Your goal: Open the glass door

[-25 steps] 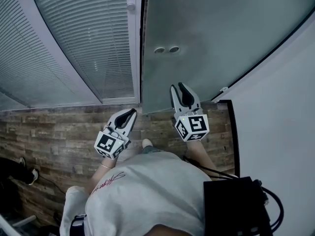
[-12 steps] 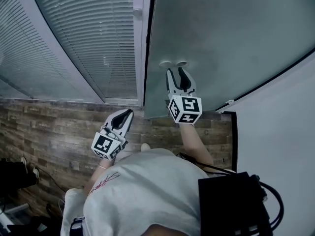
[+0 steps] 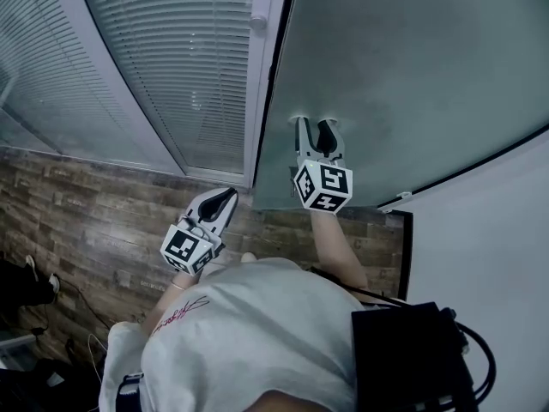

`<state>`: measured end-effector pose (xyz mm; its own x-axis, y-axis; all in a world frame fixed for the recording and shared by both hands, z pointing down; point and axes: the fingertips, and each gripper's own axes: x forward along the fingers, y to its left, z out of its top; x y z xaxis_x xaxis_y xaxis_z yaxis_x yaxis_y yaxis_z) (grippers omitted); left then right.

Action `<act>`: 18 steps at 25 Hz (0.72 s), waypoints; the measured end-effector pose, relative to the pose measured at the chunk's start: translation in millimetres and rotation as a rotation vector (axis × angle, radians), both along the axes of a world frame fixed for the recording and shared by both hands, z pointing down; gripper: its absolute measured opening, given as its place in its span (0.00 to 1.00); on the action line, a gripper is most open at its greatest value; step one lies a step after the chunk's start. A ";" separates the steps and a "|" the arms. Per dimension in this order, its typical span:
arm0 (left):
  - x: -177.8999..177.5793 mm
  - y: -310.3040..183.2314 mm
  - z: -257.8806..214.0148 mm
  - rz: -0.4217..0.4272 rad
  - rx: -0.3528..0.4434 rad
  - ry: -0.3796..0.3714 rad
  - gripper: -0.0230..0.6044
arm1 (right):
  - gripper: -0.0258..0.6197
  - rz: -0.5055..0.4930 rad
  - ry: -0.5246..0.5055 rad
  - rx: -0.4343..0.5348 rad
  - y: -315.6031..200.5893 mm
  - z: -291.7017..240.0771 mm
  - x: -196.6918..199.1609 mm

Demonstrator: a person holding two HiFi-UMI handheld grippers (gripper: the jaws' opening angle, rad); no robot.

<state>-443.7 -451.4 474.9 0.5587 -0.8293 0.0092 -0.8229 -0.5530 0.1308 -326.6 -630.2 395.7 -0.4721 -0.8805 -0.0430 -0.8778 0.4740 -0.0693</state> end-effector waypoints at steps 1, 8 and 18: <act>-1.3 0.5 0.5 -0.007 -0.003 0.006 0.09 | 0.28 0.000 -0.015 -0.001 -0.5 -0.2 1.4; -8.6 7.6 7.0 -0.043 -0.017 0.012 0.09 | 0.24 0.053 0.043 0.043 1.2 -0.4 3.9; -32.2 52.5 4.8 -0.092 -0.016 0.033 0.09 | 0.23 0.071 0.026 0.069 23.2 -5.1 10.6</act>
